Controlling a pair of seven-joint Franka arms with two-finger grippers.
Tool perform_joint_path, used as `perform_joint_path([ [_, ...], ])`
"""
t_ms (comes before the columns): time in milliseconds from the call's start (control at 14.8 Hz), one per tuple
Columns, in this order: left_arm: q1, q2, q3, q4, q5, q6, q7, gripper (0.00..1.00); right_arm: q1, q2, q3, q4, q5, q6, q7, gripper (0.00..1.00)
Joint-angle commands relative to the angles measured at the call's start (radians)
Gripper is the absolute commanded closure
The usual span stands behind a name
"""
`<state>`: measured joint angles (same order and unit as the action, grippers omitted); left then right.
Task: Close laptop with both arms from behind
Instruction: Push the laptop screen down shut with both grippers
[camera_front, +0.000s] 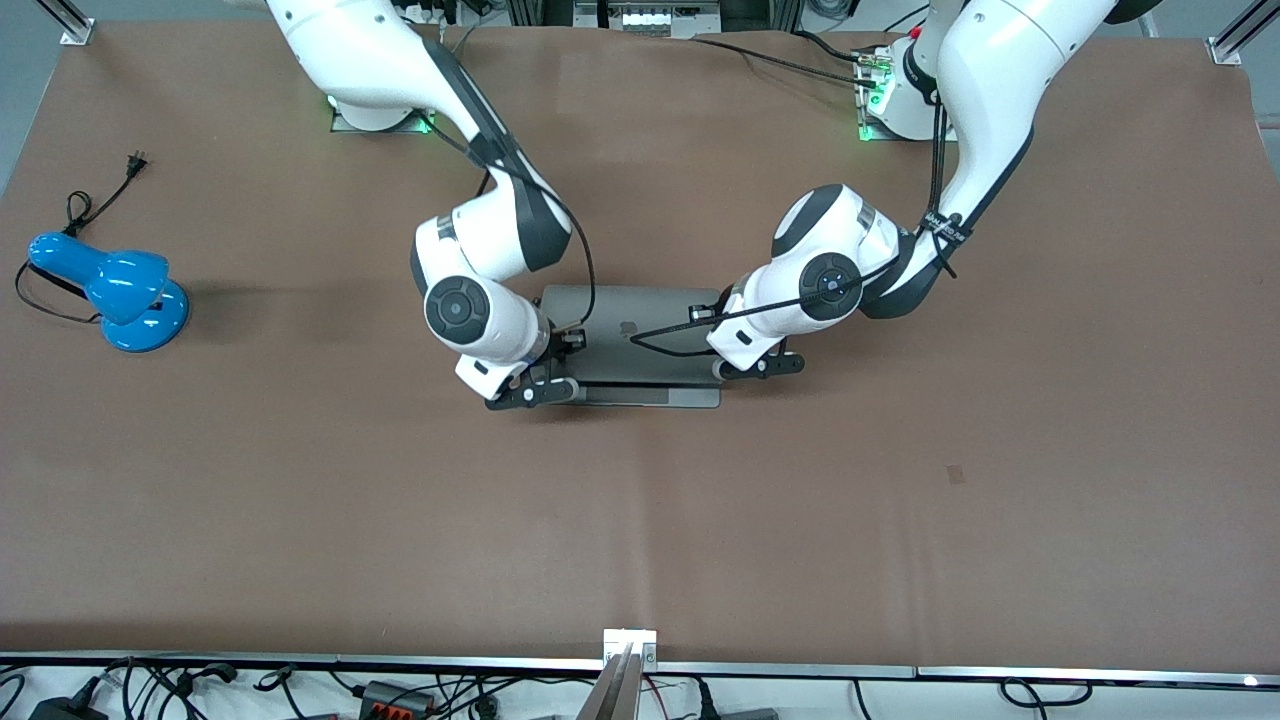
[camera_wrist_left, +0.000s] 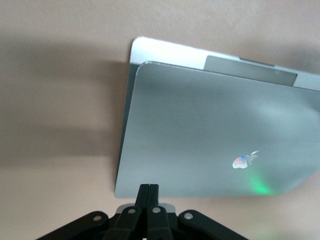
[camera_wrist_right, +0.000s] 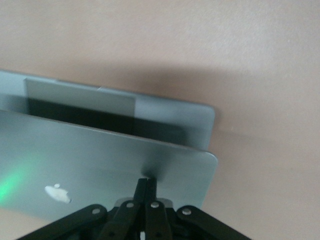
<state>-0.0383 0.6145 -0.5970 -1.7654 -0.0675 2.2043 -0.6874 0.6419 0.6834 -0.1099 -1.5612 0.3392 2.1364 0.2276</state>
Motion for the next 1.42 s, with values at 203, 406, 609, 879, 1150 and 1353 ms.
perform_joint_path([
  [203,-0.015,0.102,0.014,0.026,0.086,0.094,-0.004,1.00,0.005,0.065,0.001,0.043,-0.020,0.042,0.006,1.00],
  [406,-0.057,0.122,0.048,0.024,0.118,0.129,-0.012,1.00,0.004,0.067,-0.001,0.043,-0.020,0.045,0.006,1.00],
  [609,-0.113,0.131,0.103,0.024,0.118,0.152,-0.018,1.00,0.004,0.074,-0.001,0.043,-0.020,0.045,0.007,1.00],
  [879,-0.115,0.133,0.108,0.024,0.120,0.155,-0.018,1.00,0.004,0.097,-0.001,0.046,-0.020,0.079,0.006,1.00],
  [1150,-0.115,0.142,0.109,0.021,0.123,0.179,-0.018,1.00,0.004,0.110,-0.001,0.046,-0.034,0.082,0.007,1.00],
  [1353,-0.115,0.145,0.114,0.018,0.130,0.192,-0.018,1.00,0.004,0.111,-0.001,0.046,-0.038,0.089,0.007,1.00],
])
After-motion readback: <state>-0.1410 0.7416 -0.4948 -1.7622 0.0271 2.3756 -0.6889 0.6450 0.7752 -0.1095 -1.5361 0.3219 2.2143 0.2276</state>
